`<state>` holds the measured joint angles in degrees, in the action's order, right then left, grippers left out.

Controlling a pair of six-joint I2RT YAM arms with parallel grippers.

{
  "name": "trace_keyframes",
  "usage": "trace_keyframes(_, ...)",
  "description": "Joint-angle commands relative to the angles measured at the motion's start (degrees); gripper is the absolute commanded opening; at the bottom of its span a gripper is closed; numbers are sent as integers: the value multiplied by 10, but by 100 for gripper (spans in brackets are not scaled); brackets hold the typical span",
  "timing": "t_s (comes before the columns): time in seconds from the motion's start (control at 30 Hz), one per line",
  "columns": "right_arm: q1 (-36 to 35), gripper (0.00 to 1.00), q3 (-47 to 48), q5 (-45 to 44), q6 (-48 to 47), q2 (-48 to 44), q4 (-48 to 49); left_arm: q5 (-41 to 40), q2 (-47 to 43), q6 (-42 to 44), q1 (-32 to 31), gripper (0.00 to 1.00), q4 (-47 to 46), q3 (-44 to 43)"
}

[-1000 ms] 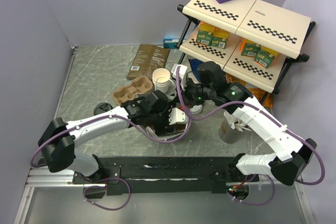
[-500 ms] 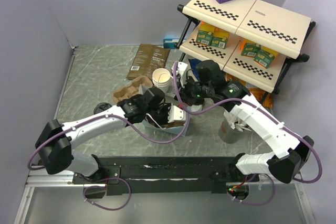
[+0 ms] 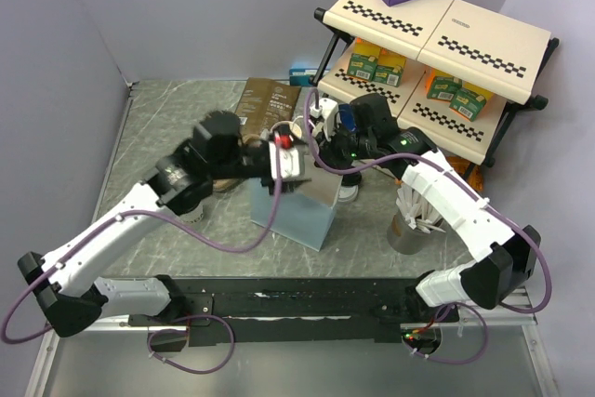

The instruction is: Pack the takeout coffee

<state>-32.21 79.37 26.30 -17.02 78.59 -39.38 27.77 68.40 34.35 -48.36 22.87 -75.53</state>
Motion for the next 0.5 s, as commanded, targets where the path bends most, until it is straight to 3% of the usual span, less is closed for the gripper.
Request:
trace_keyframes(0.0,3,0,32,23,-14,4,-31,30,2,-29,48,77,56,-107)
trace_keyframes(0.2,2,0,28,37,-16,-9,-29,45,-32,45,105,94,222,-170)
trace_keyframes(0.33,2,16,30,40,-16,-13,-27,71,-15,109,106,95,341,-170)
trace_keyframes(0.4,2,24,29,41,-21,-15,-25,82,-6,111,106,95,357,-151)
trace_keyframes(0.47,2,25,32,43,-23,-16,-28,91,9,112,106,96,353,-133)
